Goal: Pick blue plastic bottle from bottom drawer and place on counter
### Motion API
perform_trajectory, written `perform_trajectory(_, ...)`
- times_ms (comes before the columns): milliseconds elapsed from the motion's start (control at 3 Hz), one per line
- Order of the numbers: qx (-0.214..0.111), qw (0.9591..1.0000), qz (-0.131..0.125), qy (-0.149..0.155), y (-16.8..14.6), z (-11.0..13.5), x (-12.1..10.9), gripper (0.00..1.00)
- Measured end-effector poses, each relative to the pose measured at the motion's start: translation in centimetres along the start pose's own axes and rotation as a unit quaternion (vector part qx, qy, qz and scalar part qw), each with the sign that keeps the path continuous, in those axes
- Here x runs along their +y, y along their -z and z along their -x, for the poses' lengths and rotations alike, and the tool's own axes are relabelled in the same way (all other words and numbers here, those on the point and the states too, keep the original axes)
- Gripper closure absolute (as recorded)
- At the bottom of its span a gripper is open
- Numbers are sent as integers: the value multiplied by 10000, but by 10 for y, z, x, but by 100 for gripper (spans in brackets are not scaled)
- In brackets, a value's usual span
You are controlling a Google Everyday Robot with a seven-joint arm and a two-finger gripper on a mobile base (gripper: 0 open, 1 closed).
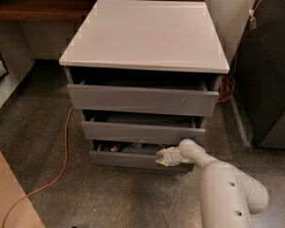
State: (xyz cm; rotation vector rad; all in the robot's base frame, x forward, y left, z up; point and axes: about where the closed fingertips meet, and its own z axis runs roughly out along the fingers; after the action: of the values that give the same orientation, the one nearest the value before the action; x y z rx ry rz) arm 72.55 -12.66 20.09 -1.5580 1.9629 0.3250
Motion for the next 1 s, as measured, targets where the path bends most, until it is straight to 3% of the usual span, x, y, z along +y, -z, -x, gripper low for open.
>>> perform_trajectory(333,140,9999,47,24,11,-1,15,99)
perform_trajectory(1000,439,9980,437,109,18,-3,80,100)
